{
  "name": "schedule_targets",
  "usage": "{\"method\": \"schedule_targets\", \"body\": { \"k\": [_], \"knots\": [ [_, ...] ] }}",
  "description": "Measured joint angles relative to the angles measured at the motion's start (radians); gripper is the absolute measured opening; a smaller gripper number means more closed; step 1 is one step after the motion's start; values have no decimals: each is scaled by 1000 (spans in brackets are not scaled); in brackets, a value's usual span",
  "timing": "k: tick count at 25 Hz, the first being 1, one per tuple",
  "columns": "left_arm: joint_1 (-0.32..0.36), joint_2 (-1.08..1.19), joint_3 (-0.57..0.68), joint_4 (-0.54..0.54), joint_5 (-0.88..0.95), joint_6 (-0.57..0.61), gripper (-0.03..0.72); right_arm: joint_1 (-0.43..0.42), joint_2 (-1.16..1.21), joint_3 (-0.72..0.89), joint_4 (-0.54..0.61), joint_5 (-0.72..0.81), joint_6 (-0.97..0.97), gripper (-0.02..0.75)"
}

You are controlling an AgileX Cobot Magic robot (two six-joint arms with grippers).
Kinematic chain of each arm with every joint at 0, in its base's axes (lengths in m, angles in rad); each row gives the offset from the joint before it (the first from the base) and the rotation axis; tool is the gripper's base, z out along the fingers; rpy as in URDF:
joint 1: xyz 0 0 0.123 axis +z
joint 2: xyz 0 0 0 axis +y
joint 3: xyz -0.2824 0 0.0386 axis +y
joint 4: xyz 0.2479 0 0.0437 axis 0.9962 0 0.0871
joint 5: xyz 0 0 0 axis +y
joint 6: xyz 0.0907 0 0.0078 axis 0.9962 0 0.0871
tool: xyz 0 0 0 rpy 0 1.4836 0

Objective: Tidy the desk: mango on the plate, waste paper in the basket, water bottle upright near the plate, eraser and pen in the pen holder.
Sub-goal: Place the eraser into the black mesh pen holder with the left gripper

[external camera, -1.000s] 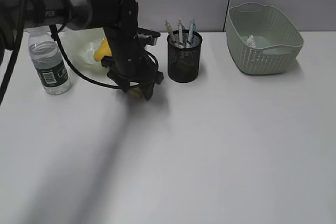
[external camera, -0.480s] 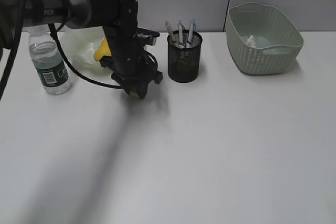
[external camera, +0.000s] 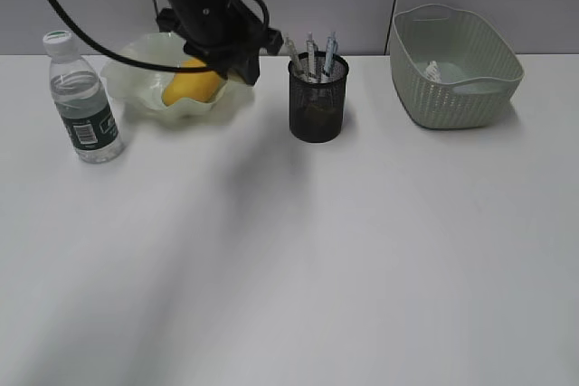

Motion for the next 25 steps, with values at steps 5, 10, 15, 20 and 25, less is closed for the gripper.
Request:
{"method": "schedule_targets", "body": {
  "k": [5,10,15,20,25],
  "knots": [
    [0,-57,0,-135,-184,-1,298,0,0,0,0,-1,0,512],
    [-4,-38,0,-290,-326,-1,298,0,0,0,0,-1,0,512],
    [-31,10,0,-358,-397,-1,298,0,0,0,0,-1,0,512],
    [-45,54,0,-379,-440,-1,298,0,0,0,0,-1,0,512],
    [-45,68,0,-373,-464,-1,386,0,0,0,0,-2,0,512]
  ]
}}
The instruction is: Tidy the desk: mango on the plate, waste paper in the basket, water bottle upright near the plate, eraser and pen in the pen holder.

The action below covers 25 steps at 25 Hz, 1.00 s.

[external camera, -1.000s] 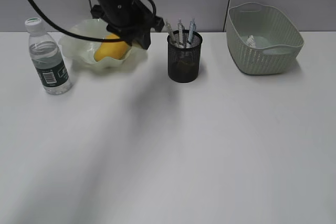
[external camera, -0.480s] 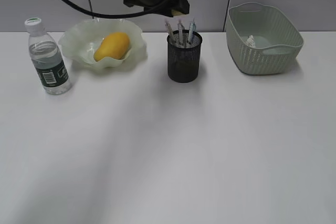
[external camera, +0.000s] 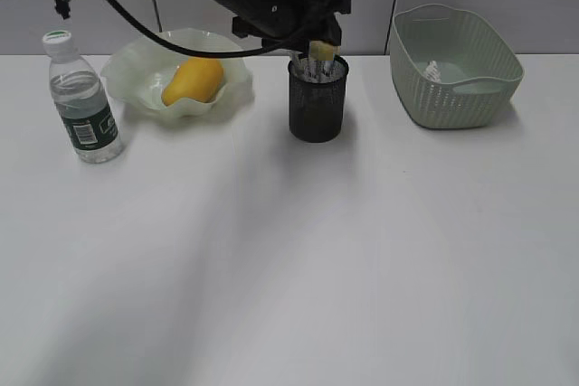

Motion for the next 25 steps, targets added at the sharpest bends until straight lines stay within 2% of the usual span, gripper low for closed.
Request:
{"method": "schedule_targets", "body": {
  "k": [4,9,14,18,23,25],
  "knots": [
    [0,0,0,17,-12,0,484,0,0,0,0,0,0,512],
    [-1,-6,0,20,7,0,502,0,0,0,0,0,0,512],
    [-2,-77,0,53,112,0,502,0,0,0,0,0,0,512],
    [-2,-164,0,146,262,0,494,0,0,0,0,0,0,512],
    [-2,-246,0,302,585,0,448,0,0,0,0,0,0,512],
    [-2,-263,3,359,642,0,435,0,0,0,0,1,0,512]
  ]
}}
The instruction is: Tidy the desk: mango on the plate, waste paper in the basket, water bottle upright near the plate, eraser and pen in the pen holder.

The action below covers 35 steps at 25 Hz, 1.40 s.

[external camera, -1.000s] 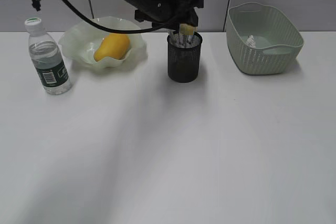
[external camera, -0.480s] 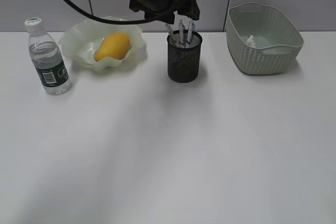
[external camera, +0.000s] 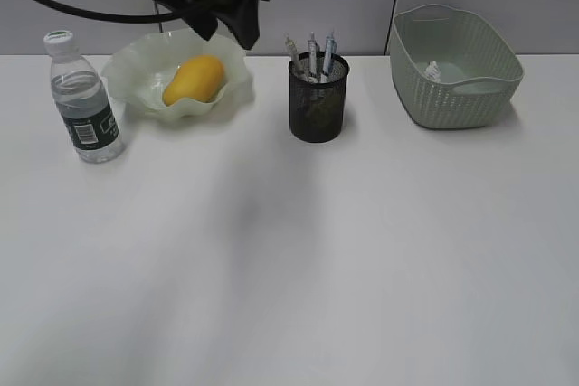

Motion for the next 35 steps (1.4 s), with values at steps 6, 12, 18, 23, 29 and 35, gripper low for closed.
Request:
{"method": "schedule_targets", "body": {
  "k": [6,12,18,23,29,35],
  "knots": [
    [0,-103,61,31,26,0,421,0,0,-2,0,65,-1,512],
    [-1,-289,218,27,26,0,421,0,0,-4,-16,132,-1,512],
    [-1,-516,479,27,26,0,421,0,-1,18,-66,155,-1,512],
    [-1,-727,744,27,24,0,421,0,-1,19,-67,155,-1,512],
    [-1,-1024,1030,20,-3,-1,421,0,-1,19,-67,155,-1,512],
    [-1,-1417,1237,16,28,-3,421,0,-1,19,-67,155,-1,512]
  ]
}}
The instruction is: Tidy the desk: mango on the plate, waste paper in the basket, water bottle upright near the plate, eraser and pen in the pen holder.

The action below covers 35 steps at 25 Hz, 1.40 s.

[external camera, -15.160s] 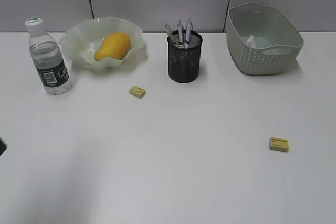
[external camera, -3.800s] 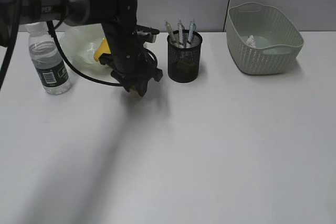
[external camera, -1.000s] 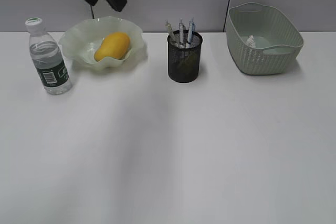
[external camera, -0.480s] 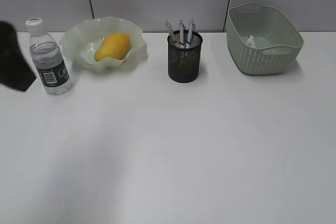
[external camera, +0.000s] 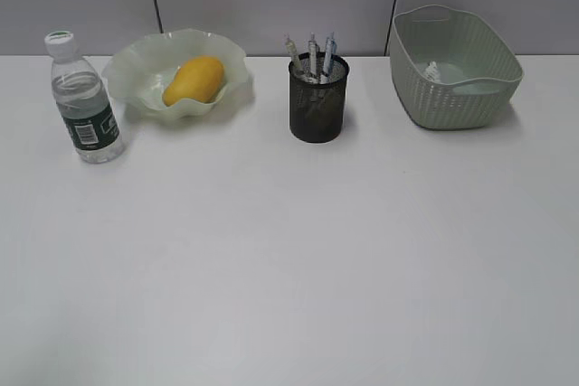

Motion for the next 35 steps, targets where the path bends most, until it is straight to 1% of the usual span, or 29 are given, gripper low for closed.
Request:
{"method": "schedule_targets", "body": {
  "k": [2,7,10,16,22,27,35],
  "knots": [
    [0,-115,41,-3,1,0,430,0,0,0,0,0,0,512],
    [0,-352,104,3,5,0,529,0,0,0,7,0,-2,512],
    [0,-423,144,16,10,0,547,0,0,0,18,1,-22,512],
    [0,-439,152,22,-27,0,550,0,-3,0,75,0,-81,512],
    [0,-439,165,28,-68,0,550,0,-3,0,75,1,-81,512],
    [0,-440,195,32,-136,0,550,0,-3,0,46,1,-49,512],
    [0,-436,197,35,-150,0,550,0,-3,0,34,1,-36,512]
  ]
}}
